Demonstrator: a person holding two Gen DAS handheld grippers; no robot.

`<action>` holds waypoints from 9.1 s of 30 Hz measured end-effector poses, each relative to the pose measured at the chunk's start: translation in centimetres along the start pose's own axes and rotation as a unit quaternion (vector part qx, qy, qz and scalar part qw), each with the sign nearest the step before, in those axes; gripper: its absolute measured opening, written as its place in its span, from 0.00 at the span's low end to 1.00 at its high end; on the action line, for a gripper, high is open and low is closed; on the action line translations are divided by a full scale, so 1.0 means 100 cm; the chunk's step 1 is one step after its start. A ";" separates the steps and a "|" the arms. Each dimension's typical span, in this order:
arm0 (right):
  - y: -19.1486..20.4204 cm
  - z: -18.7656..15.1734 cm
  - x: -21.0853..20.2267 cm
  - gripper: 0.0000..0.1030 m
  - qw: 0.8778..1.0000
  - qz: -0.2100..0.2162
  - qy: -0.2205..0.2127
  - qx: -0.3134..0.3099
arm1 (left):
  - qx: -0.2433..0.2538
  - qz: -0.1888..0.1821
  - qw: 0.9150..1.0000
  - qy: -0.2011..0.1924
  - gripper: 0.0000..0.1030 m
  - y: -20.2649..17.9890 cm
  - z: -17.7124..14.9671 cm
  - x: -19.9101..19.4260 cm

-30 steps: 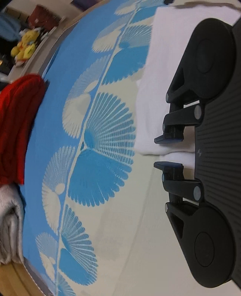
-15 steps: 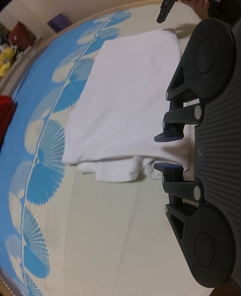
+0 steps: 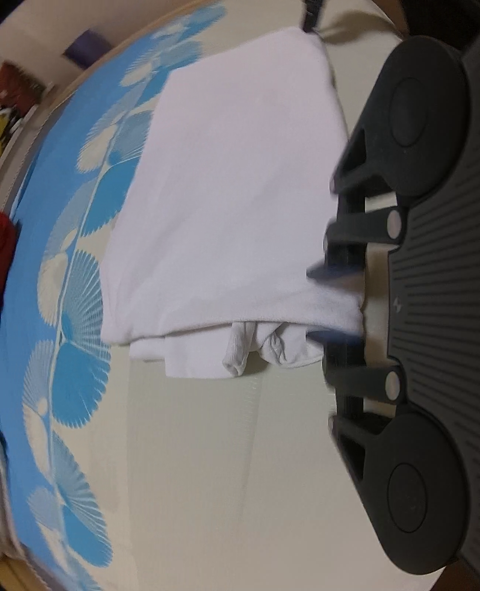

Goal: Fold small clothes

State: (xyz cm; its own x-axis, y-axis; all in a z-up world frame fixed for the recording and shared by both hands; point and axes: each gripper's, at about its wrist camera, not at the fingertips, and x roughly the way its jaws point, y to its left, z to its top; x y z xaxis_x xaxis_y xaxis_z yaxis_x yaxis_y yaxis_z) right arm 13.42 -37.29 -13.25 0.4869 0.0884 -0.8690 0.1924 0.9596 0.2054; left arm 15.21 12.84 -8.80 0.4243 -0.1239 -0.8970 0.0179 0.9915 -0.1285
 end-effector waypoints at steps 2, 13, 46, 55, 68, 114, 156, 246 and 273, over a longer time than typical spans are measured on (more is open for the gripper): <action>-0.003 -0.001 -0.004 0.08 1.000 0.003 -0.010 0.005 | 0.021 0.017 1.000 -0.004 0.02 -0.004 -0.004 0.000; -0.036 -0.011 -0.077 0.00 0.994 0.001 -0.087 0.058 | -0.036 0.003 0.999 -0.017 0.00 0.031 -0.047 -0.053; -0.009 -0.038 -0.044 0.00 1.000 0.006 0.002 0.017 | -0.086 0.035 0.995 0.024 0.08 0.027 -0.067 -0.017; -0.033 -0.039 -0.056 0.04 0.995 -0.035 -0.032 0.089 | -0.149 0.017 0.988 0.027 0.22 0.044 -0.071 -0.027; 0.009 -0.039 -0.038 0.21 0.998 0.043 -0.032 -0.013 | -0.313 -0.082 0.942 0.087 0.39 0.069 -0.089 -0.005; -0.114 0.005 -0.088 0.37 0.979 0.018 -0.143 0.142 | 0.250 -0.134 0.959 -0.006 0.17 -0.369 -0.096 -0.015; -0.037 -0.030 -0.062 0.34 0.994 0.061 -0.054 0.070 | 0.051 -0.131 0.987 0.083 0.62 -0.161 -0.049 0.027; 0.121 0.080 0.006 0.56 0.989 0.045 -0.130 0.054 | -0.122 -0.149 0.966 -0.173 0.33 -0.028 0.122 0.004; 0.107 0.016 -0.008 0.42 0.998 -0.012 -0.007 -0.056 | 0.148 -0.033 0.988 -0.013 0.45 -0.104 0.030 0.015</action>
State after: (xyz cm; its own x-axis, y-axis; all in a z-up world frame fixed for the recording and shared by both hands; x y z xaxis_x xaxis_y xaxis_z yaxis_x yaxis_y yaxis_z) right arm 16.42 -27.54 -9.65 0.4946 0.0621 -0.8669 0.1074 0.9854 0.1318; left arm 18.37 2.43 -7.51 0.4365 -0.1909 -0.8792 0.3080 0.9499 -0.0533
